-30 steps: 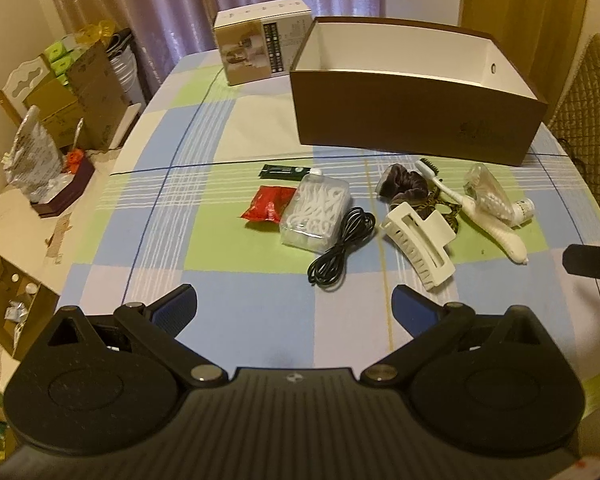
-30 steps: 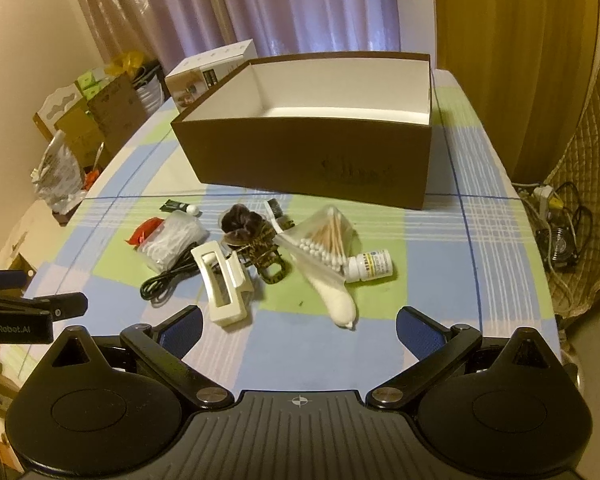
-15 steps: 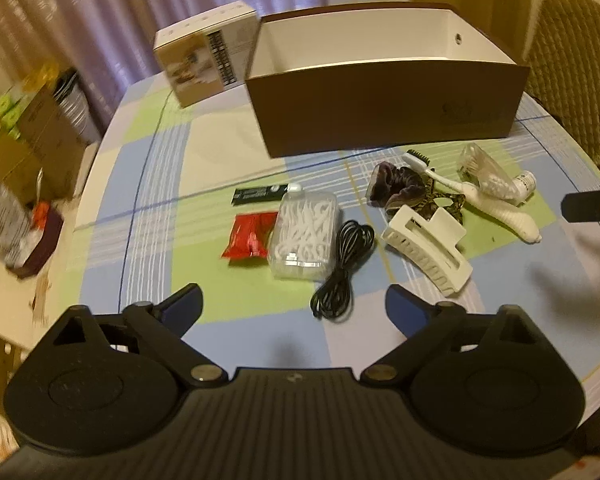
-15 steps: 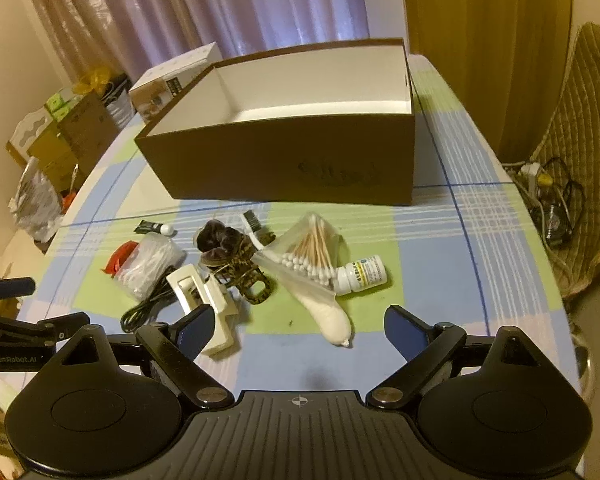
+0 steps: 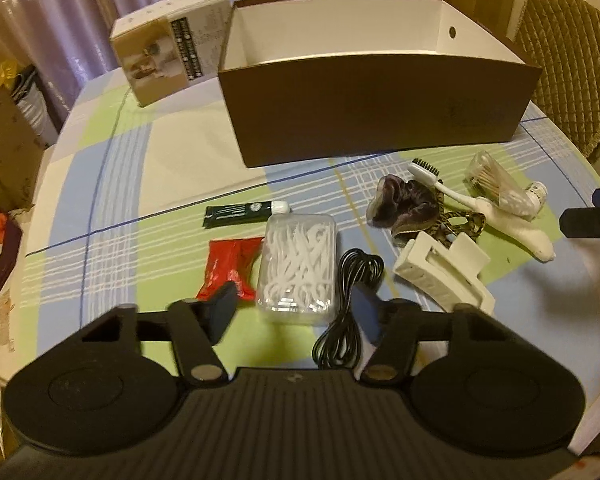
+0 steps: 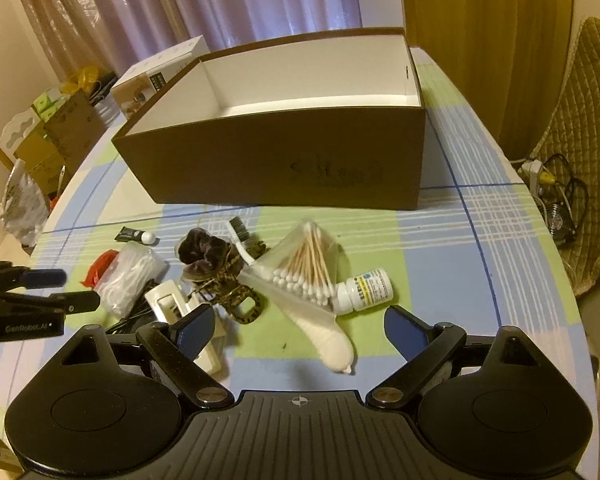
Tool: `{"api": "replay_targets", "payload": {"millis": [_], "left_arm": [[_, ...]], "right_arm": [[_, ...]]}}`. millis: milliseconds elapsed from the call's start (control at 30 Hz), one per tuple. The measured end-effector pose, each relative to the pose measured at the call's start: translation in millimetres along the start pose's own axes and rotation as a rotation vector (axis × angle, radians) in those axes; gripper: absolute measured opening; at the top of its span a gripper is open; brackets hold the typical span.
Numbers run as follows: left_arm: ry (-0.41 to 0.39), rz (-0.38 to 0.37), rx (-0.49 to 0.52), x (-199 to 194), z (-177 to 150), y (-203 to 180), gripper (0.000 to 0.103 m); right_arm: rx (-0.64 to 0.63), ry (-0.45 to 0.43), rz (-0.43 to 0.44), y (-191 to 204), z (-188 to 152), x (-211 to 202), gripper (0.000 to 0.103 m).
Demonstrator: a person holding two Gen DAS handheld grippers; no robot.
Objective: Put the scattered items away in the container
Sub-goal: 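Grasp the clear floss-pick box with left tool while right tool grasps the cotton swab bag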
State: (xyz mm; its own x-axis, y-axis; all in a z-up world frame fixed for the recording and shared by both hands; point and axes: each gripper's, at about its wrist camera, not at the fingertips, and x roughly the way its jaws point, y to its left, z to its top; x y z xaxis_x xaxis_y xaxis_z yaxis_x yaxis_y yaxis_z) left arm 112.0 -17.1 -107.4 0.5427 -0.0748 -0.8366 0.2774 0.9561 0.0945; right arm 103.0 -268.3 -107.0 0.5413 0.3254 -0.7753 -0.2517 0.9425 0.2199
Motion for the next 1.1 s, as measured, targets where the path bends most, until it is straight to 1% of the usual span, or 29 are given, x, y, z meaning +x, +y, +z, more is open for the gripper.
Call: {"api": "replay_targets", "payload": {"millis": [100, 200, 367, 533, 667, 900, 1033, 1100], "left_arm": [[0.012, -0.019, 0.008, 11, 5, 3, 0.051], [0.024, -0.028, 0.021, 21, 10, 4, 0.051], [0.061, -0.04, 0.035, 40, 17, 7, 0.051], [0.092, -0.071, 0.035, 56, 22, 10, 0.051], [0.104, -0.08, 0.055, 65, 24, 8, 0.051], [0.097, -0.092, 0.06, 66, 25, 11, 0.051], [0.083, -0.105, 0.04, 56, 24, 15, 0.051], [0.073, -0.106, 0.031, 51, 26, 17, 0.051]], "right_arm": [[-0.024, -0.017, 0.004, -1, 3, 5, 0.09], [-0.019, -0.027, 0.01, -4, 6, 10, 0.09], [0.005, -0.017, 0.011, -9, 11, 18, 0.09], [0.016, -0.009, 0.005, -12, 15, 24, 0.09], [0.01, -0.001, 0.009, -13, 18, 28, 0.09], [-0.012, 0.016, 0.022, -10, 23, 39, 0.09], [-0.031, 0.031, 0.014, -8, 27, 49, 0.09], [-0.02, 0.037, 0.011, -9, 30, 54, 0.09]]}}
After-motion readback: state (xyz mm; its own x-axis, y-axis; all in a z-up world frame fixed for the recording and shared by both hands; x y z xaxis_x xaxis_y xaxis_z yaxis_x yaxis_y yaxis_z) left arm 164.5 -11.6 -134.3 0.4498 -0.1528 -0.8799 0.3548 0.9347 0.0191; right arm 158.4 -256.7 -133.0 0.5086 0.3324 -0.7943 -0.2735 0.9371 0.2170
